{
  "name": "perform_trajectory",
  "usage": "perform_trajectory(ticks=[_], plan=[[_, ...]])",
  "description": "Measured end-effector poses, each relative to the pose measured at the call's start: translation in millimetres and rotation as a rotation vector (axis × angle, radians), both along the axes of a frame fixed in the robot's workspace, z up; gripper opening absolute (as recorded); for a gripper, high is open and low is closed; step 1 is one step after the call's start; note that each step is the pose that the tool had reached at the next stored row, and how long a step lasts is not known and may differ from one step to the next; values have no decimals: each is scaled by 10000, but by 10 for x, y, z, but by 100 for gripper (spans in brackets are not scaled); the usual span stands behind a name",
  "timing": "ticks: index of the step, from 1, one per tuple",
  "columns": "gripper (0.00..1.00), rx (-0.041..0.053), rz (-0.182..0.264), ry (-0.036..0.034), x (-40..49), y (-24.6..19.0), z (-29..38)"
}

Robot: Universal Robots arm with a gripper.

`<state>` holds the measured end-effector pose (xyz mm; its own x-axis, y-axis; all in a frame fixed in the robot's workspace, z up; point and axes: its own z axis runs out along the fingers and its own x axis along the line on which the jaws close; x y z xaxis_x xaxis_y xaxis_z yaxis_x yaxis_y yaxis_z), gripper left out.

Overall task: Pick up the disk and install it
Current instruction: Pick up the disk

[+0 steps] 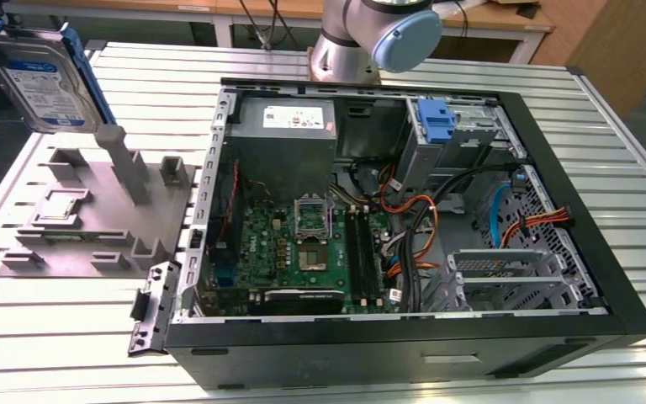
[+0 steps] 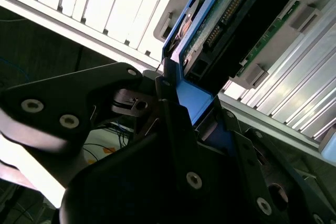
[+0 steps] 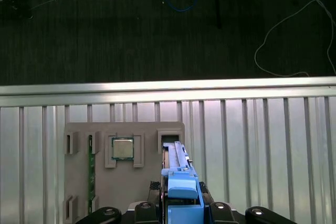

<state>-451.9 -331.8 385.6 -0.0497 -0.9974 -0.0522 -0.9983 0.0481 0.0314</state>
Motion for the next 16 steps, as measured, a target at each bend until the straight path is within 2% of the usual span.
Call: perform_trajectory(ticks=[16], plan=[[37,-1,1,1,0,0,40]])
